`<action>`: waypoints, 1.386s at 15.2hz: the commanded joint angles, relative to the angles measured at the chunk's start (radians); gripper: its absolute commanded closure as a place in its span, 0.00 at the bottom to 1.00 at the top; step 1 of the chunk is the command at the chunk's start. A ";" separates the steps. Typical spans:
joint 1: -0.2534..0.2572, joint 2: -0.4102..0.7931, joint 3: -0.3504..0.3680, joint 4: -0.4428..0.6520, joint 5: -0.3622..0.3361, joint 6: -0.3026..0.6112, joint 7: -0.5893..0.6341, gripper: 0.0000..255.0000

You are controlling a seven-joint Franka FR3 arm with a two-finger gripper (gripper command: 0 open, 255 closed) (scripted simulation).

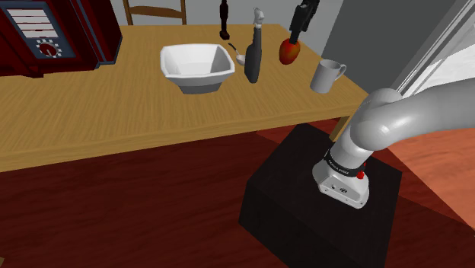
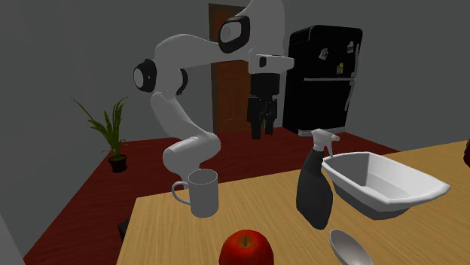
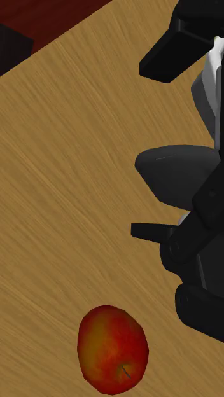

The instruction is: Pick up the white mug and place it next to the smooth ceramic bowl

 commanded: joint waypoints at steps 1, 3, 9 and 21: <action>0.000 0.000 0.000 0.000 0.000 0.000 0.000 0.00; 0.001 -0.064 -0.046 -0.058 -0.006 -0.006 -0.050 0.00; -0.014 -0.241 -0.193 -0.202 -0.055 -0.046 -0.204 0.00; -0.057 -0.386 -0.341 -0.386 -0.145 -0.018 -0.325 0.00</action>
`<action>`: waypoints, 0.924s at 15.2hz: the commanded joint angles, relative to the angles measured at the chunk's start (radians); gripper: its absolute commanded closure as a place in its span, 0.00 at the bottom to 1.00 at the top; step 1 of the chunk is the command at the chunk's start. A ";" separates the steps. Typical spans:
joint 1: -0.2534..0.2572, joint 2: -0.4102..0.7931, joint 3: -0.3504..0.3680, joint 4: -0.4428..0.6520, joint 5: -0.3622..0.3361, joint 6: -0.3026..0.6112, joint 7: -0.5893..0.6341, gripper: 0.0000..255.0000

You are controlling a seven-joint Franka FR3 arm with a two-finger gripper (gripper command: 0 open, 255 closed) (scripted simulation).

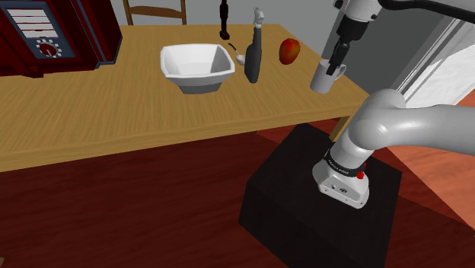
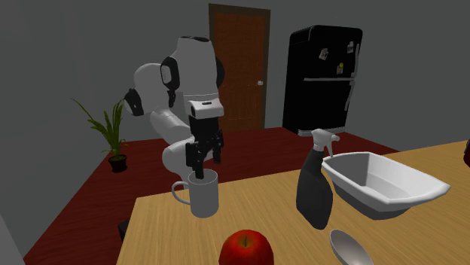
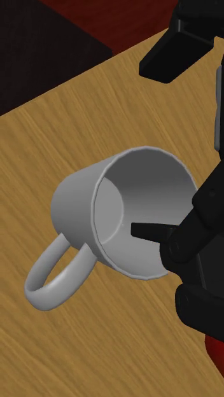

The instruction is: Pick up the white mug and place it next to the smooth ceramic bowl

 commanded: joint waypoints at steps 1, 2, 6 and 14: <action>-0.002 -0.003 -0.006 -0.023 -0.005 0.020 0.001 0.00; -0.002 -0.003 -0.006 -0.023 -0.005 0.020 0.001 0.00; -0.002 -0.003 -0.006 -0.023 -0.005 0.020 0.001 0.00; -0.002 -0.003 -0.006 -0.022 -0.005 0.020 0.001 1.00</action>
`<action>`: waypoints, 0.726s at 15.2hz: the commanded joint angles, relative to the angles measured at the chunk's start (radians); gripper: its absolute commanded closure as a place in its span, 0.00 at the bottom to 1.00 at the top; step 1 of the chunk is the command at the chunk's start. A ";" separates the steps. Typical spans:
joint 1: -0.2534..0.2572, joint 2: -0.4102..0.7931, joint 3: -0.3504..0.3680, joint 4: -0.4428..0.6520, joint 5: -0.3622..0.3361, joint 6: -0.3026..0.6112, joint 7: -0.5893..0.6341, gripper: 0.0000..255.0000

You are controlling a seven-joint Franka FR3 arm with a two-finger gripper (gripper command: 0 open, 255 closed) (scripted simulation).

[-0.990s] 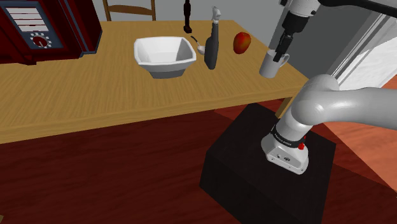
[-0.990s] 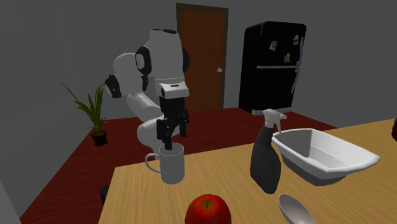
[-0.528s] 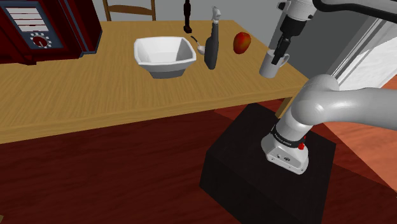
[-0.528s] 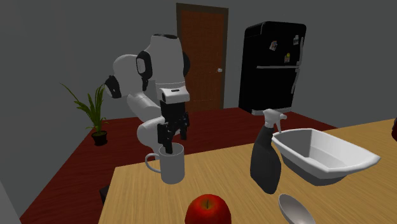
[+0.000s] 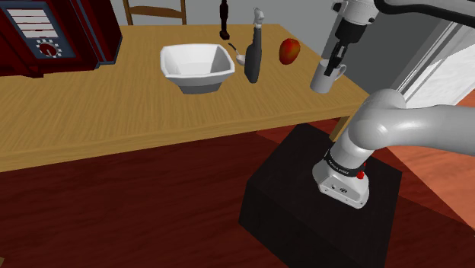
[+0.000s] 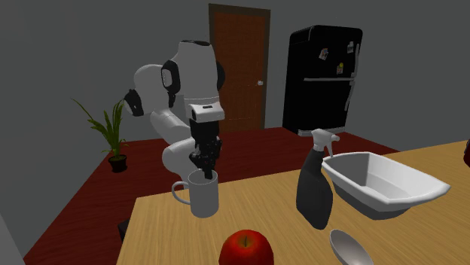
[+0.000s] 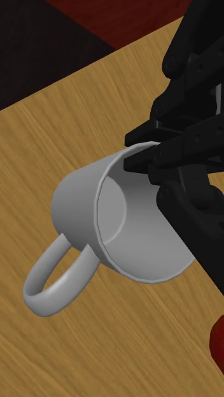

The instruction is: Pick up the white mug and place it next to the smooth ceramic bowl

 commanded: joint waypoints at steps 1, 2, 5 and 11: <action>0.000 0.000 0.000 0.000 0.000 0.000 0.000 1.00; 0.000 0.000 0.000 0.000 0.000 0.000 0.000 1.00; 0.002 0.005 0.003 0.014 0.003 -0.010 0.000 1.00; 0.015 0.038 0.023 0.107 0.023 -0.069 0.000 1.00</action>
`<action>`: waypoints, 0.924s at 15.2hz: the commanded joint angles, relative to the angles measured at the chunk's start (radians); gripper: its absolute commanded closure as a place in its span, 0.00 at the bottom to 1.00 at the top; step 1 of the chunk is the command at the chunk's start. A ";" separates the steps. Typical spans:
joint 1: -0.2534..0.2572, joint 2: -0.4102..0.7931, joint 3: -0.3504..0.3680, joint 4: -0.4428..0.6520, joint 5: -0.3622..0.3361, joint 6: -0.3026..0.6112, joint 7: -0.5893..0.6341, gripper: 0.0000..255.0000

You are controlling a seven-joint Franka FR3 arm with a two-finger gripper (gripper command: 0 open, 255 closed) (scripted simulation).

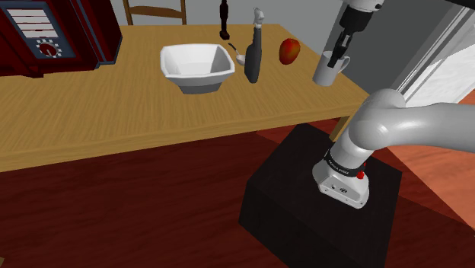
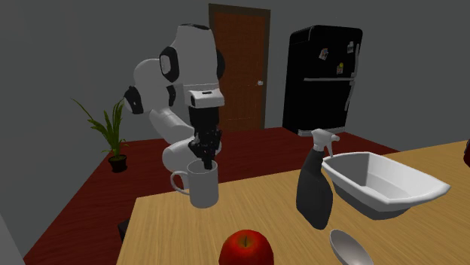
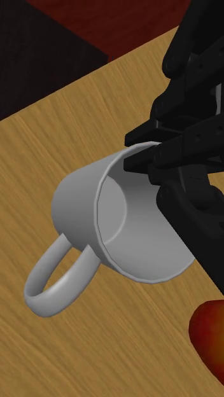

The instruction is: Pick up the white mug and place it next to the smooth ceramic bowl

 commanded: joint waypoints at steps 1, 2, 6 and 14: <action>0.003 0.007 0.007 0.028 0.007 -0.021 0.000 1.00; 0.005 0.013 0.010 0.044 0.010 -0.031 0.000 1.00; 0.012 0.039 0.020 0.109 0.021 -0.070 -0.001 1.00; 0.024 0.096 0.038 0.243 0.040 -0.147 -0.004 1.00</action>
